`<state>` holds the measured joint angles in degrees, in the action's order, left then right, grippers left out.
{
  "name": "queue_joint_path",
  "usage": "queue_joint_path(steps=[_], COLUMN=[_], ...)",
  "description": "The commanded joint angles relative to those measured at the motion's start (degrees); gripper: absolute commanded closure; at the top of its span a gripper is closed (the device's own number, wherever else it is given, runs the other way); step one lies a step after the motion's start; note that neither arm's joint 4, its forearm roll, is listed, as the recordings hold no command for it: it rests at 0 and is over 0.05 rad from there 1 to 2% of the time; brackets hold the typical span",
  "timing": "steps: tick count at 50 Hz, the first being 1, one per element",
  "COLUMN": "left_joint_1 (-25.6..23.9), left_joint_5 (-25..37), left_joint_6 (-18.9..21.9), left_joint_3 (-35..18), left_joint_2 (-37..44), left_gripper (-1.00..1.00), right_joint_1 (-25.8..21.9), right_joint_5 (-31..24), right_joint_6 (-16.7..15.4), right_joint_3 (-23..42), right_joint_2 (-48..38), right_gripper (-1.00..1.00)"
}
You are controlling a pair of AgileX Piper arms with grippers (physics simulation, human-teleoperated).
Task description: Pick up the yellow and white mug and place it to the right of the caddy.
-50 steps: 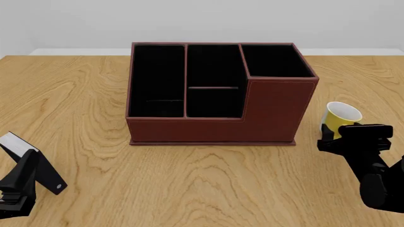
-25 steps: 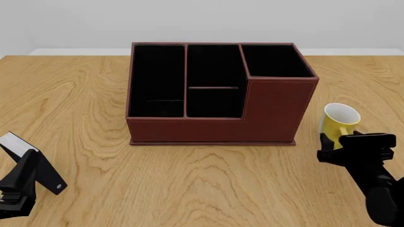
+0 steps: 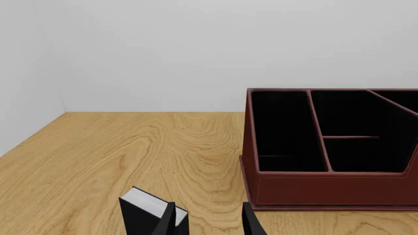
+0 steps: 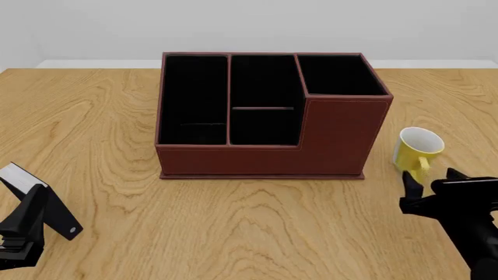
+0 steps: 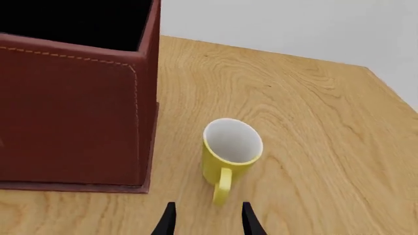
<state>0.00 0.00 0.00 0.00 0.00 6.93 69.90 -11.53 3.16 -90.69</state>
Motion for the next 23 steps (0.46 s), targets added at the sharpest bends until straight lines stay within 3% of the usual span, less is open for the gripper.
queue_joint_path(steps=[1,23], left_joint_1=[0.0,0.0], left_joint_5=[0.0,0.0], left_joint_6=[0.0,0.0], left_joint_3=[0.0,0.0], left_joint_2=[0.0,0.0], left_gripper=[-1.0,-1.0], right_joint_1=[-0.9,-2.1], right_joint_5=[0.0,-0.2], right_joint_6=[-0.3,0.3], right_joint_3=[-3.1,-3.2], right_joint_2=[4.5,7.5], right_gripper=[-1.0,-1.0])
